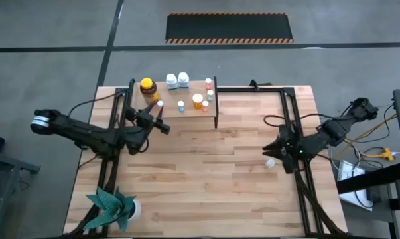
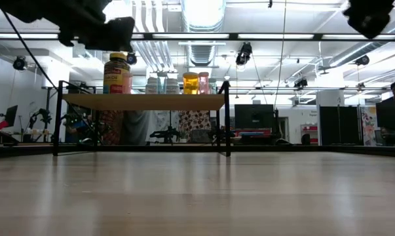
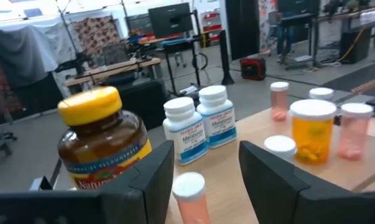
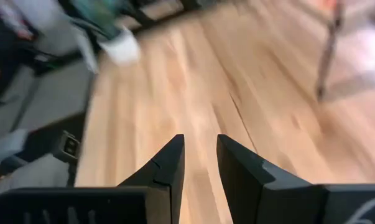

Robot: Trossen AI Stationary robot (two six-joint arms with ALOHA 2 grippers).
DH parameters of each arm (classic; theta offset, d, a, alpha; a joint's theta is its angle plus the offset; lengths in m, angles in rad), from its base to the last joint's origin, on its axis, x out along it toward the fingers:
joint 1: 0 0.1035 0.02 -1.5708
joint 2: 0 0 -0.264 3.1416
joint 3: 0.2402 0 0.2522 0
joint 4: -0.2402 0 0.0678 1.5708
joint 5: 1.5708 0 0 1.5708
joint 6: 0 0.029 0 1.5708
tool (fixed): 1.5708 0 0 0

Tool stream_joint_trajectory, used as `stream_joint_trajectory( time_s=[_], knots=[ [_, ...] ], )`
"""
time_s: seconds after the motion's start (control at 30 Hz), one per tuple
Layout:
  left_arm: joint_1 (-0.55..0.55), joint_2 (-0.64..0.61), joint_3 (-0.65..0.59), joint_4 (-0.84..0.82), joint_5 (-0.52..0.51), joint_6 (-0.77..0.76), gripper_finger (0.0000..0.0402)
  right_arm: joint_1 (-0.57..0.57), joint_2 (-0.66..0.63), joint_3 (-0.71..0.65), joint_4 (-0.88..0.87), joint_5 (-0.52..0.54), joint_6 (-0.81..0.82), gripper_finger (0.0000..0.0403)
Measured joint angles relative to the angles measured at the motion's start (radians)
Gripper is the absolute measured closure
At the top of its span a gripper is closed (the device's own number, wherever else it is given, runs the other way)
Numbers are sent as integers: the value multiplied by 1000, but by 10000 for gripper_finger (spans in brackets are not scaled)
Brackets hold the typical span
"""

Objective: Pick and place medicine bottles onto shelf by color
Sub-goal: Put the transparent pill bottle on the shelf

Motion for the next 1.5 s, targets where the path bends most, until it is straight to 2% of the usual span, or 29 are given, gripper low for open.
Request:
stream_joint_trajectory(
  time_s=[0.1, 0.23, 0.33, 0.43, 0.6, 0.8, 1.17, 1.5],
  knots=[
    [-25, -38, 4, 1, 7, 28, 237, 0, 92, 92, -216, -18, 236, 318],
    [-50, -70, 5, 0, 63, 64, 237, -1, 200, 174, -499, -139, 538, 296],
    [-56, -85, 11, 2, 119, 71, 237, -1, 263, 182, -596, -218, 715, 258],
    [-57, -97, 13, 0, 171, 93, 237, -2, 311, 163, -609, -266, 802, 217],
    [-57, -117, 28, 4, 223, 145, 237, -2, 389, 130, -587, -274, 850, 168],
    [-73, -123, 70, 1, 304, 206, 237, -2, 437, 88, -537, -271, 850, 144],
    [-160, -120, 155, 1, 352, 306, 237, -3, 521, 17, -456, -268, 826, 160],
    [-214, -120, 167, 2, 356, 308, 237, -5, 600, -7, -367, -237, 786, 182]
  ],
)
